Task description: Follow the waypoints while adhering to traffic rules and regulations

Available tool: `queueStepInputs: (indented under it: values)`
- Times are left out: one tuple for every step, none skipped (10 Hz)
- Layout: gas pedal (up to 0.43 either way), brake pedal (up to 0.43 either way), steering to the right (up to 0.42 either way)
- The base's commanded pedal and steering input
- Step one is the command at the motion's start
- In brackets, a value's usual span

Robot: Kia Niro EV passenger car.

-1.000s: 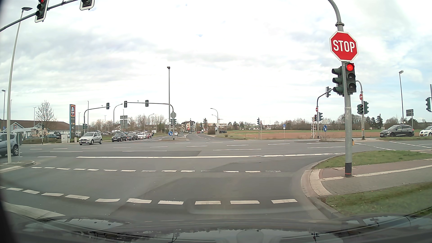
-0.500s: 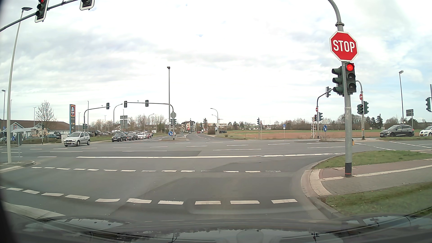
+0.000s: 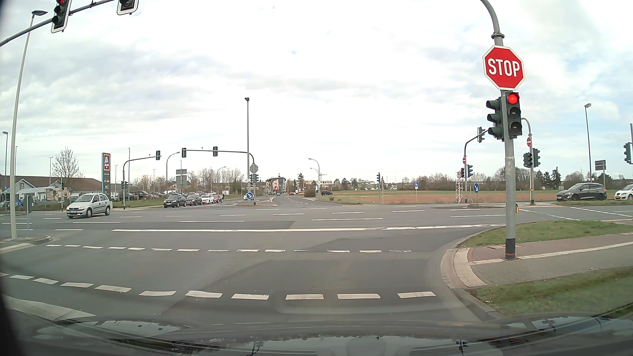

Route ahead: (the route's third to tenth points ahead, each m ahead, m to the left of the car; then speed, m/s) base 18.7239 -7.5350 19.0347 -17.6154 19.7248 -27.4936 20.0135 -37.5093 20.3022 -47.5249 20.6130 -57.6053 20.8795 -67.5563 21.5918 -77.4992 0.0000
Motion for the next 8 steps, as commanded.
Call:
queueStepInputs:
  values:
    - [0.0,0.287,0.0]
    - [0.0,0.293,0.0]
    - [0.0,0.293,-0.001]
    - [0.0,0.293,0.0]
    - [0.0,0.287,0.0]
    - [0.0,0.287,0.0]
    - [0.0,0.287,0.0]
    - [0.0,0.287,0.0]
